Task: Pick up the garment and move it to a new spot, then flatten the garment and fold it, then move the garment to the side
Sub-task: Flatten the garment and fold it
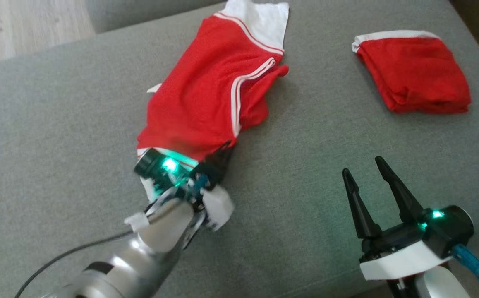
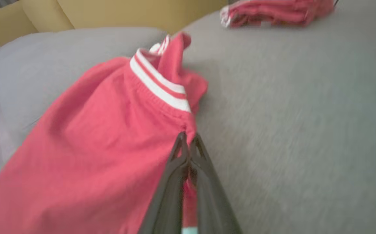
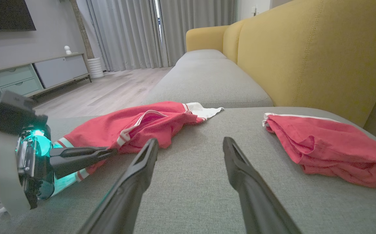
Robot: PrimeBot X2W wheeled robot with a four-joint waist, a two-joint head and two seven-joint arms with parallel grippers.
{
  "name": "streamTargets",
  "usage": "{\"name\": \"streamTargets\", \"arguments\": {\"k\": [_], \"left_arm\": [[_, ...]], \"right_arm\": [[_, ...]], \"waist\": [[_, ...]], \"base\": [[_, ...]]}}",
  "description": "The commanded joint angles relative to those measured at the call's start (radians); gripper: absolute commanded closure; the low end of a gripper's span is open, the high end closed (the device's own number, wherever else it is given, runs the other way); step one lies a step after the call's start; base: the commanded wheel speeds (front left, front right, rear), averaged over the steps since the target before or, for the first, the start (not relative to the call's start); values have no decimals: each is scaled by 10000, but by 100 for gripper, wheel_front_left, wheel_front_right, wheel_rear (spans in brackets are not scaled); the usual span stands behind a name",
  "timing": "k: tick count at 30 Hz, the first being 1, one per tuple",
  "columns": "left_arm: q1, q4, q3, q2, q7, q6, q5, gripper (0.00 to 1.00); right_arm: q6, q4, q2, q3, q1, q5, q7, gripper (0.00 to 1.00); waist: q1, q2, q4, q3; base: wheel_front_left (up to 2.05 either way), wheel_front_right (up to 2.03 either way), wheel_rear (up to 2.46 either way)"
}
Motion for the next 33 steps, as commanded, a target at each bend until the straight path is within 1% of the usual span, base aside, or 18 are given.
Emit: {"name": "streamTargets", "arguments": {"k": [1,4,9,11,13,14,17,20,22,25,27,33], "left_arm": [[-357,-748,475,18,-132,-242,-673,100],[-750,-1745,750,17,-97,-688,-1738,100],[-2089,-3093,1415,17,219,-1185,-3290,100],[-2802,-3427,1758,17,321,-1295,-3739,100],[-3611,-3595,2095,17,400,-1392,-4018,100],[-3611,-3595,2095,17,400,-1392,-4018,100],[-4899,-3512,2618,23,405,-1451,-4179,100],[-6019,-3136,3103,41,266,-1369,-4198,100],[-6399,-2824,3356,58,151,-1325,-4255,100],[-6240,-2444,3566,185,-8,-1182,-4305,100],[-5638,-2179,3610,341,-61,-1069,-4387,100],[-2423,-1610,3945,975,-174,-629,-5095,100]], "right_arm": [[-9,-241,-95,165,-131,24,-109,0],[-9,-211,24,277,-107,3,-109,0],[-9,-167,231,462,-70,-1,-109,0],[-9,-147,316,524,-92,7,-109,0],[-9,-119,401,565,-115,11,-109,0],[-9,-119,401,565,-115,11,-109,0],[-9,-64,490,652,-68,3,-109,0],[-9,-52,570,607,37,-12,-109,0],[-9,-61,621,525,104,-33,-109,0],[-9,-116,682,344,234,-77,-109,0],[-9,-157,695,270,298,-91,-109,0],[-9,-307,669,-48,427,-171,-109,0]], "waist": [[0,0,-11,-226],[0,0,-118,-518],[0,0,-409,-911],[0,0,-563,-1046],[0,0,-722,-1180],[0,0,-722,-1180],[0,0,-891,-1401],[0,0,-896,-1489],[0,0,-831,-1546],[0,0,-628,-1549],[0,0,-429,-1502],[0,0,239,-1248]], "base": [[0,0,0],[0,0,0],[0,0,0],[0,0,0],[0,0,0],[0,0,0],[0,0,0],[0,0,0],[0,0,0],[0,0,0],[0,0,0],[0,0,0]]}}
